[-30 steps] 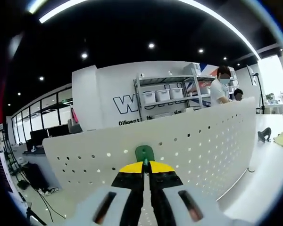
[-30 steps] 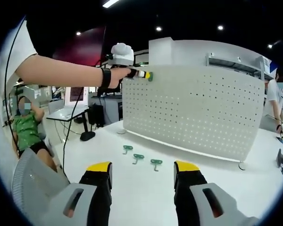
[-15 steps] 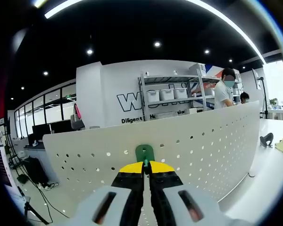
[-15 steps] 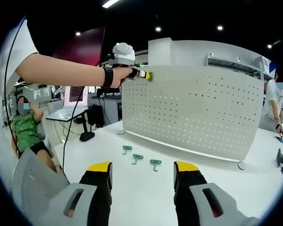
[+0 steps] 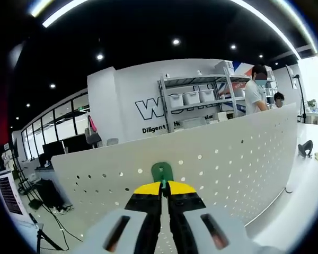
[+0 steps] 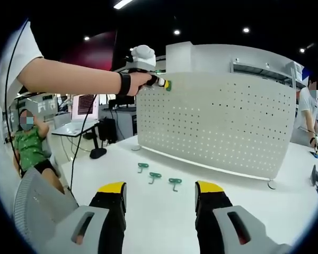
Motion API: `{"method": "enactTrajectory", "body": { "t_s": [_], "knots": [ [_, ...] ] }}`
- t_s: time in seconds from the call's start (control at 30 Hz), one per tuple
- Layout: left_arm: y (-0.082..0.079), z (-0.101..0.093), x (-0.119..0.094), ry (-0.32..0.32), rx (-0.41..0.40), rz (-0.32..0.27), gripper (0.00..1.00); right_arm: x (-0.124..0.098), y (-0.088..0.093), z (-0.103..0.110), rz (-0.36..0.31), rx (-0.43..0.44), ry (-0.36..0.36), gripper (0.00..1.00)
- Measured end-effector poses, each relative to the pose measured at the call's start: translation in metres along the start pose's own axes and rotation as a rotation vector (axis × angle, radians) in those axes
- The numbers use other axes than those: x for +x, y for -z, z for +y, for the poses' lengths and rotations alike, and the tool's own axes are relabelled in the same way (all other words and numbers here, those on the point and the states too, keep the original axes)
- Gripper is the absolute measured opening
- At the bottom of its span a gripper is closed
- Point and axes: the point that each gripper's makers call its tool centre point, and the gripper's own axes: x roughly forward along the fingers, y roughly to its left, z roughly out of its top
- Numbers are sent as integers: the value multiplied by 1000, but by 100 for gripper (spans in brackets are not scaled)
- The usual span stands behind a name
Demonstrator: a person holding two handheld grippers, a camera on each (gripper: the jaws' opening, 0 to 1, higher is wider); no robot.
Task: Insert the hook assembly into the mounting plate slot until the hook locks in place.
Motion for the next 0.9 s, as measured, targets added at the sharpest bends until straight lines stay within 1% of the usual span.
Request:
{"method": "enactTrajectory", "body": {
  "t_s": [0.07,0.1,0.27,0.37,0.43,0.57,0.7,0.77,0.83,0.9],
  "knots": [
    [0,0,0,-3,5,2,3,0,-1,0,-3,0,-2,52],
    [0,0,0,-6,22,6,3,0,-1,1,-5,0,-2,52],
    [1,-1,-1,-2,0,5,4,0,0,2,-2,3,-5,52],
    [2,-1,-1,10,16,3,4,0,0,1,-6,5,-4,52],
    [2,-1,-1,19,4,10,4,0,0,2,-3,2,-4,52],
    [3,-1,-1,32,44,9,5,1,-1,2,-5,5,-9,52],
    [5,0,-2,37,30,13,5,2,-1,5,1,4,-23,52],
    [6,-1,-2,42,19,22,4,2,-2,5,-1,-7,-18,52],
    [7,-1,-3,49,28,19,4,2,-3,4,-4,1,-19,52],
    [11,-1,-3,58,11,27,4,2,-2,4,2,-3,-19,52]
  ]
}}
